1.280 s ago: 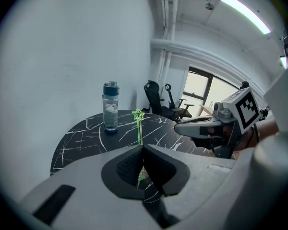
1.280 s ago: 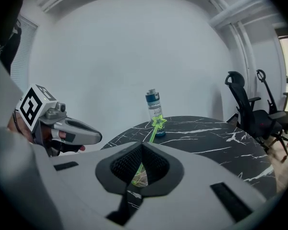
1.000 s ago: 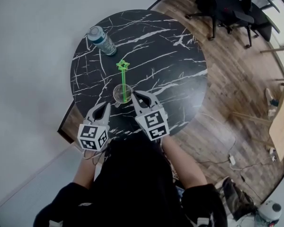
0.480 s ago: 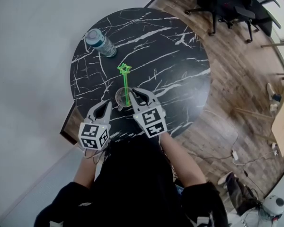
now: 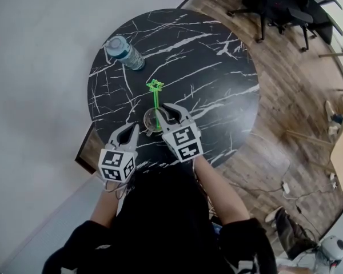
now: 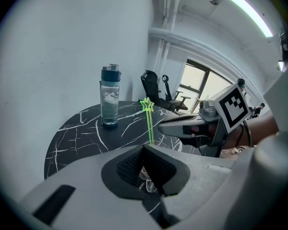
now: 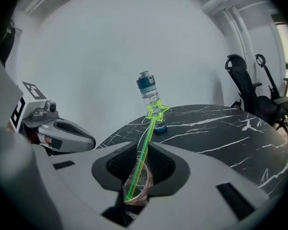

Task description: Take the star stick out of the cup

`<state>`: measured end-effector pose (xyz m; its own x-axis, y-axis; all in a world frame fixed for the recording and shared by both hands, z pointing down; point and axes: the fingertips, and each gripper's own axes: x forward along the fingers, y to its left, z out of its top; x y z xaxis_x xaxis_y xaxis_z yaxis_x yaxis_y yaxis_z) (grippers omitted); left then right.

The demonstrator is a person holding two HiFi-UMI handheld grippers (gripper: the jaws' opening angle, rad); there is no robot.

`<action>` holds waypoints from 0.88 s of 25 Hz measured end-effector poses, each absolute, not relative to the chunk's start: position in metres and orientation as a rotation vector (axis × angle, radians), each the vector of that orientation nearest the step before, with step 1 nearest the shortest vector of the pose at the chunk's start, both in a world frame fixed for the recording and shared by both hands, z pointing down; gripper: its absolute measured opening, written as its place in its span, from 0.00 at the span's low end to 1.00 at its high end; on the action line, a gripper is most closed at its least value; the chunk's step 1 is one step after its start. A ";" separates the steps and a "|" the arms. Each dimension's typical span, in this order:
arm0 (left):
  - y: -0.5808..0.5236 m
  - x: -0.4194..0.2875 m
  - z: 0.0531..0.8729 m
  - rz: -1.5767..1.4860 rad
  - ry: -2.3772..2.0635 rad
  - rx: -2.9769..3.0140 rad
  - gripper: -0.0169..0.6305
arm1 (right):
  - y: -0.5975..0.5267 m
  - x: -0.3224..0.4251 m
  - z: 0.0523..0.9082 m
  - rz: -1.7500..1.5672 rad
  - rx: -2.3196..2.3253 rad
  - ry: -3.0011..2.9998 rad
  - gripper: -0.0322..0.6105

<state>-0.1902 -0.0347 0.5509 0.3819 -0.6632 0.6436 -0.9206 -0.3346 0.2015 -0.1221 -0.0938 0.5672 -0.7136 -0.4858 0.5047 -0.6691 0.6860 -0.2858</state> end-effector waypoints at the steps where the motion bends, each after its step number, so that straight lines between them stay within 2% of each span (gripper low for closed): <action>1: -0.035 -0.191 0.552 0.623 -1.355 2.101 0.03 | -0.095 -0.123 0.568 0.652 0.900 -2.507 0.14; 22: -0.043 -0.200 0.557 0.642 -1.350 2.084 0.03 | -0.110 -0.132 0.597 0.820 0.847 -2.528 0.18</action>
<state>-0.2001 -0.0433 0.5566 0.3754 -0.6499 0.6609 -0.9228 -0.3286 0.2011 -0.1322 -0.1098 0.5972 -0.7598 -0.4322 0.4857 -0.6350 0.6538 -0.4115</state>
